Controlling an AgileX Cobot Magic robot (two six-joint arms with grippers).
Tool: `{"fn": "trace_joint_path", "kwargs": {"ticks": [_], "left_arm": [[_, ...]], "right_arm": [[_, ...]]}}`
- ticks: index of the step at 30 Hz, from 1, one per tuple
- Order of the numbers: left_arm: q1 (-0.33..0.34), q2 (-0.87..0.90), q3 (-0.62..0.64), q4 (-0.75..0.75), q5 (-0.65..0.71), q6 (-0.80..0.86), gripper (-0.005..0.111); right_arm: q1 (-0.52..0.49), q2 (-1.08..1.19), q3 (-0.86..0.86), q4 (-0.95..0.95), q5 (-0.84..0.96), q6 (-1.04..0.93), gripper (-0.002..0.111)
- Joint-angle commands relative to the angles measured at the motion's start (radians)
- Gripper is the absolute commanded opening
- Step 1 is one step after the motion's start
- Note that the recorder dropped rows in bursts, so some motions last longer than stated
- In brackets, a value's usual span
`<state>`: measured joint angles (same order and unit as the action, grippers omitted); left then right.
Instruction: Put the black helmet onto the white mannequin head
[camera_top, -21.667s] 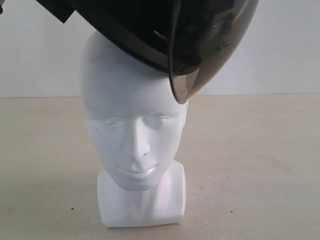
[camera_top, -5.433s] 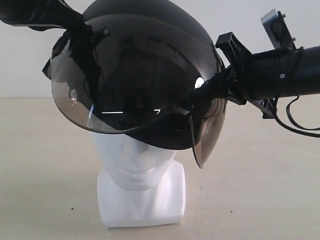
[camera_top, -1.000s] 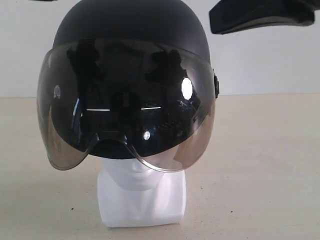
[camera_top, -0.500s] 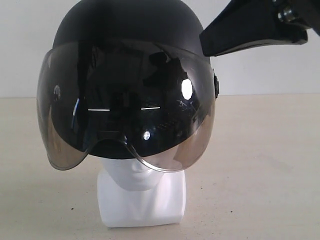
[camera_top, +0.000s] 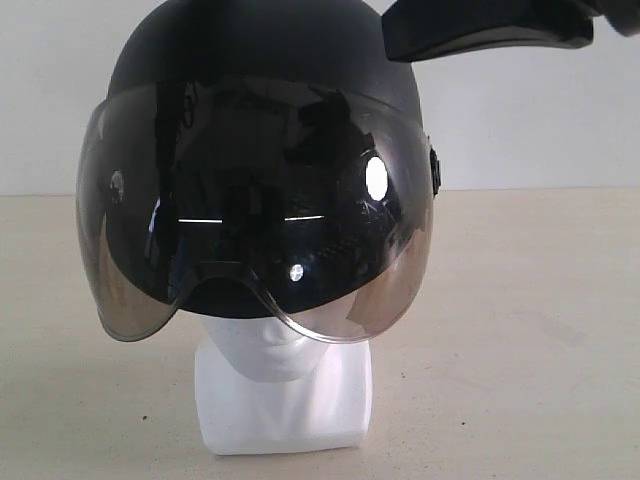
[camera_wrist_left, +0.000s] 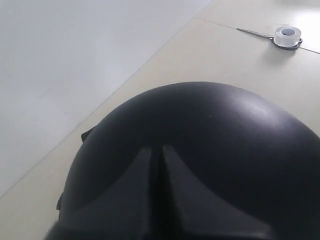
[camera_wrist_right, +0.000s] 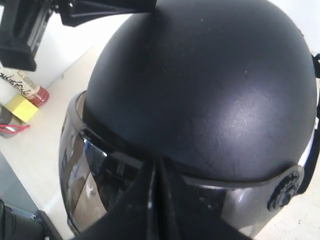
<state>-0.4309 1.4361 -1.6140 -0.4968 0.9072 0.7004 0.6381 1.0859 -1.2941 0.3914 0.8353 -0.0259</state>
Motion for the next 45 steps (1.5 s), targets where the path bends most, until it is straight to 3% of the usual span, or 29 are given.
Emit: {"fn": "trace_joint_path", "kwargs": {"ticks": [1,28,45], "left_arm": [[-0.008,-0.001,-0.005,-0.037,0.071,0.017,0.004],[-0.008,0.006,-0.005,-0.034,0.125,0.016,0.004],[-0.008,0.006,-0.005,-0.034,0.119,-0.003,0.004]], "right_arm": [[0.002,0.015,-0.009,0.003,-0.004,-0.010,0.000],[0.002,0.100,-0.009,0.135,-0.027,-0.095,0.000],[0.002,0.100,-0.009,0.120,0.136,-0.095,0.000]]}}
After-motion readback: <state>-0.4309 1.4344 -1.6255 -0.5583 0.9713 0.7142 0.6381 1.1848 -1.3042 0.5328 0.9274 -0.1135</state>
